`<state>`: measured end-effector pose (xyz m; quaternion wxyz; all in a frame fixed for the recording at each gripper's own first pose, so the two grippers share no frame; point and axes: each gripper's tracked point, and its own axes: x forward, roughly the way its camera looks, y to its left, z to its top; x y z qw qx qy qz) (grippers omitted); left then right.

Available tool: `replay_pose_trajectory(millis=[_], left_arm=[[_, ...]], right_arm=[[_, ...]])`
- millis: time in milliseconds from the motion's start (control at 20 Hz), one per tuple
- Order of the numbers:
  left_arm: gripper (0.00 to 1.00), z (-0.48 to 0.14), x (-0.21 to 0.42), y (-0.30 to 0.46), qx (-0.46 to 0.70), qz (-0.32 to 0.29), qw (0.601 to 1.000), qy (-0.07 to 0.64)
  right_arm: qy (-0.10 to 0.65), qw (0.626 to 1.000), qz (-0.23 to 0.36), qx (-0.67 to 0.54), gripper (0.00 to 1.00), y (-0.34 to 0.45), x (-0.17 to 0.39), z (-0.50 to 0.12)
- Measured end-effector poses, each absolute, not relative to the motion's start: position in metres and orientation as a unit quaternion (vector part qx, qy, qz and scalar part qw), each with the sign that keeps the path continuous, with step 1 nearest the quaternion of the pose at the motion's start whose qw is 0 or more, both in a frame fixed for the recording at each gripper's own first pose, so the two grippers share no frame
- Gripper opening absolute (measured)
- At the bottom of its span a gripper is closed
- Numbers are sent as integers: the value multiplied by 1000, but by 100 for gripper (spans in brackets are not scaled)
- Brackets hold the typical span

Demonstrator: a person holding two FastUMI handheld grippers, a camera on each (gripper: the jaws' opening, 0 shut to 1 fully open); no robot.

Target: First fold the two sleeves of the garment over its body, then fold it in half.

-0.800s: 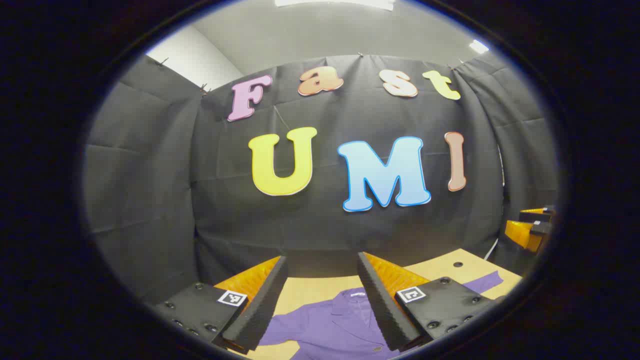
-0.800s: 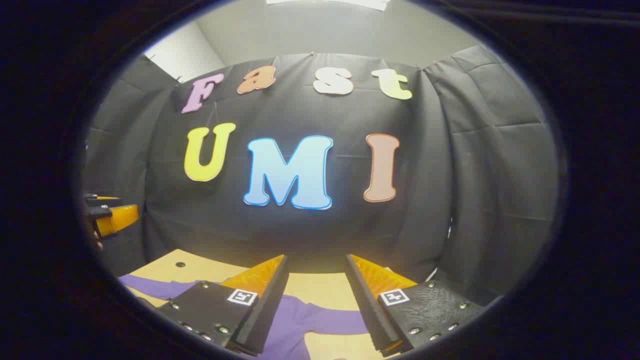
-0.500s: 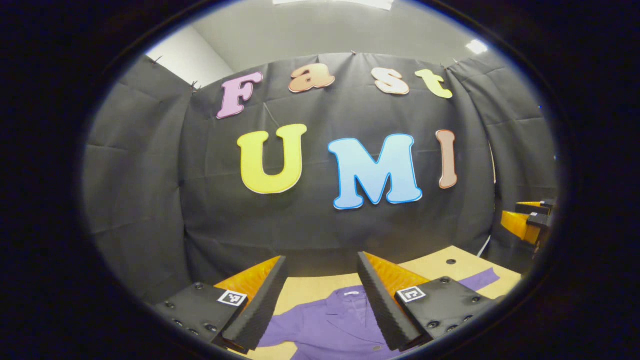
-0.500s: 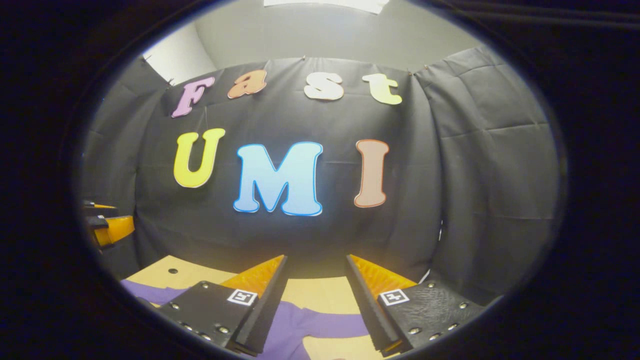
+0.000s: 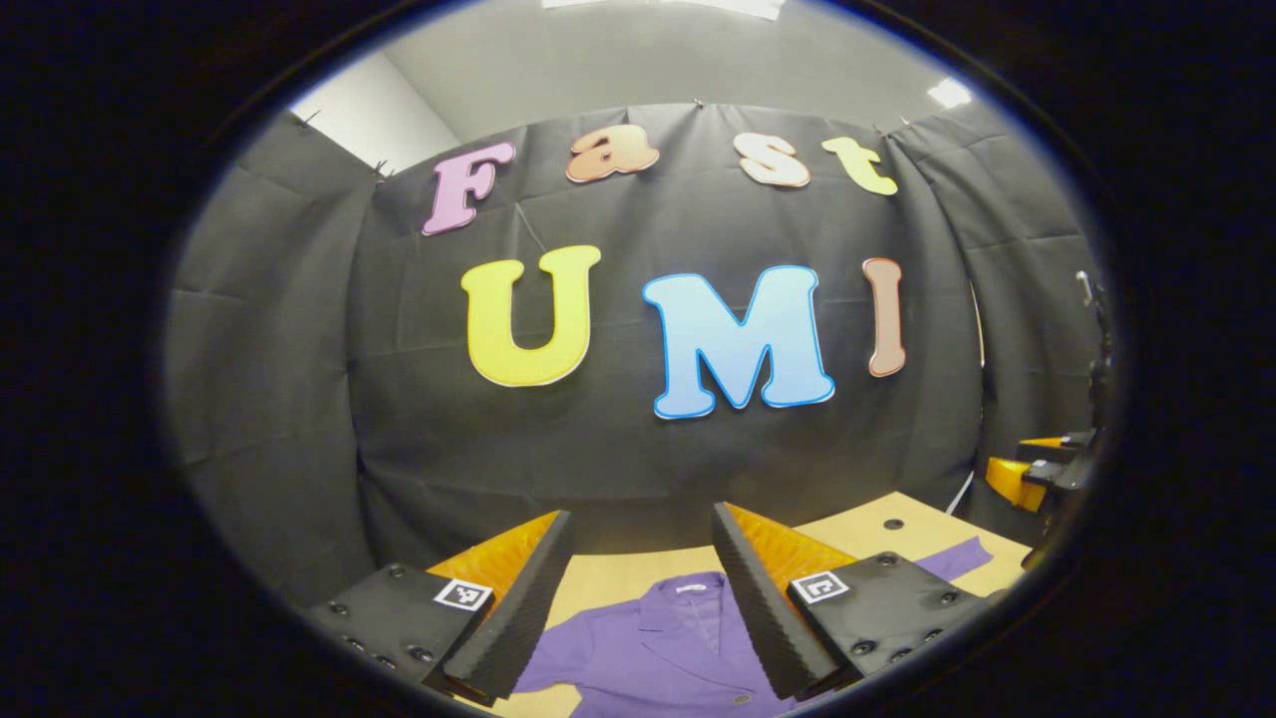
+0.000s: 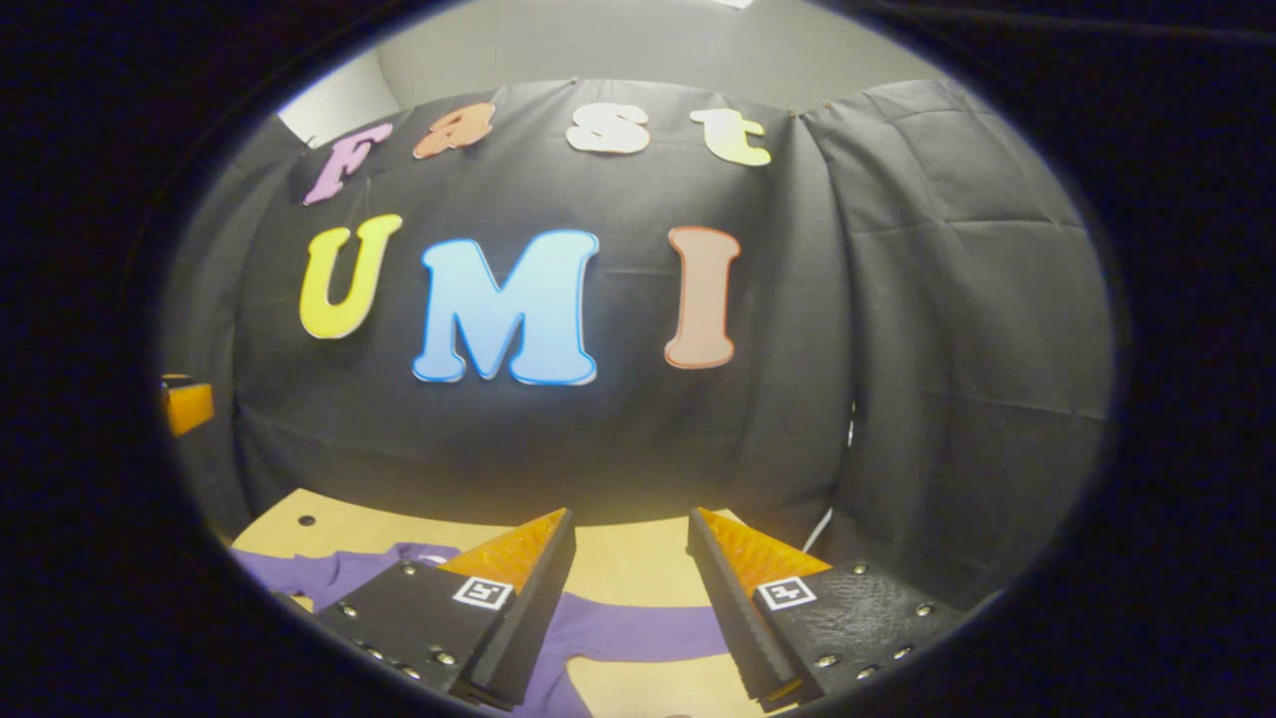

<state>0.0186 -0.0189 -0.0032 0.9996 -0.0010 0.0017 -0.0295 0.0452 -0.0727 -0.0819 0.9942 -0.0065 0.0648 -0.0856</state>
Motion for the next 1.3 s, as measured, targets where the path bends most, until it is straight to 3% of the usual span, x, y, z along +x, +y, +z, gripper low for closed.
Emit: replay_pose_trajectory(millis=[250, 650, 1000, 1100, 1150, 1200, 1250, 1300], left_arm=[[95, -10, 19, -8, -3, -8, 1000, 17], [95, -37, 8, 34, -2, 57, 997, 55], [95, -44, 1, 50, 5, 85, 994, 70], [96, -45, 0, 51, 5, 88, 993, 73], [96, -46, -1, 52, 3, 88, 993, 74], [96, -47, 0, 51, 2, 87, 993, 74], [96, -48, 2, 49, 0, 86, 994, 74], [96, -49, 3, 49, -1, 85, 994, 74]], right_arm=[[187, 971, -148, 15, 75, -150, 78, -209], [325, 921, -212, 39, 75, -215, 102, -358], [376, 902, -202, 67, 75, -221, 110, -414], [371, 903, -195, 95, 89, -220, 111, -419], [375, 901, -191, 105, 92, -219, 108, -419], [373, 905, -183, 98, 92, -219, 110, -418], [373, 907, -177, 83, 82, -220, 108, -415], [368, 911, -160, 90, 80, -214, 113, -416]])
